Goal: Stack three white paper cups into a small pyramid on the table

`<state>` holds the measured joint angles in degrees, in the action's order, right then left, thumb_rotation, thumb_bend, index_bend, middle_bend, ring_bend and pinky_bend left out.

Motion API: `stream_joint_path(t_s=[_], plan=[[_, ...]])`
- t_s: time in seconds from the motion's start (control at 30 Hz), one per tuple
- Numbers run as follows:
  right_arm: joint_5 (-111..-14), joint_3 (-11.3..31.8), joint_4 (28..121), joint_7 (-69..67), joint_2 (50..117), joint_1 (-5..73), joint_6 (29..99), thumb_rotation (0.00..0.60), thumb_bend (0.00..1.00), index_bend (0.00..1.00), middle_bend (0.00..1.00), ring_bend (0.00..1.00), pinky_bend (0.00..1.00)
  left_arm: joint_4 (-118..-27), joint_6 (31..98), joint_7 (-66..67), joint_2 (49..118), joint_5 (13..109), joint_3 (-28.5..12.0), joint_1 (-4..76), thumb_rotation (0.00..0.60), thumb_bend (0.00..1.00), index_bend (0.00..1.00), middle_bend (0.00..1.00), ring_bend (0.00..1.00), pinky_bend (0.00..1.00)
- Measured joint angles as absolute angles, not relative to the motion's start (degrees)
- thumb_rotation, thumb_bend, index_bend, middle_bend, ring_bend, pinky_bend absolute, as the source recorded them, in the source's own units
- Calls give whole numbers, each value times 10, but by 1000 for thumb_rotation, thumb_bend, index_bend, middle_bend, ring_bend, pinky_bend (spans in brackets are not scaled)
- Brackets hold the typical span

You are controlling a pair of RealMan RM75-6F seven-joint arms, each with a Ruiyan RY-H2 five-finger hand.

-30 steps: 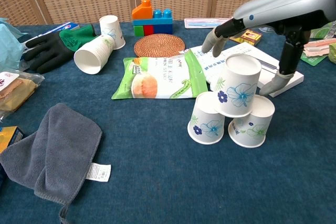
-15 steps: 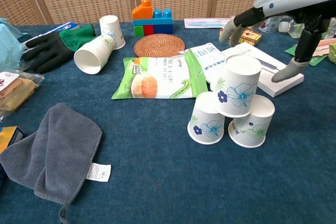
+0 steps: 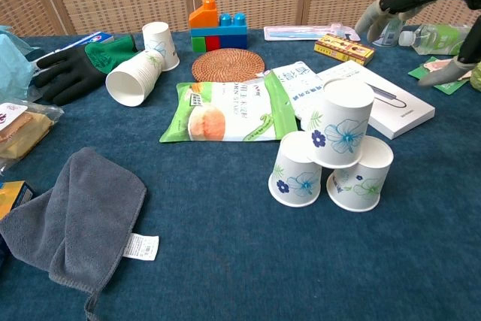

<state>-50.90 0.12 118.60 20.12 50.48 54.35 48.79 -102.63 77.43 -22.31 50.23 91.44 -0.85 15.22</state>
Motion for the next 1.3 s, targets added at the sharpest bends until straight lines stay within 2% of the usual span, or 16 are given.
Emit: stream_joint_path(t_s=[0.33,0.8,1.3], plan=[[-547,3,1143,155,507,490,505,600,330,113,181,0,98,-1030,783,-224,498,913,-8,144,600,470,0,0,0,153],[-623,8,1044,58,548,397,556,600,332,127,188,0,88,-1025,805,-236,500,914,1,121,600,470,0,0,0,151],[-692,10,949,-16,589,310,618,600,331,130,190,0,68,-1013,828,-256,507,911,22,82,600,469,0,0,0,99]])
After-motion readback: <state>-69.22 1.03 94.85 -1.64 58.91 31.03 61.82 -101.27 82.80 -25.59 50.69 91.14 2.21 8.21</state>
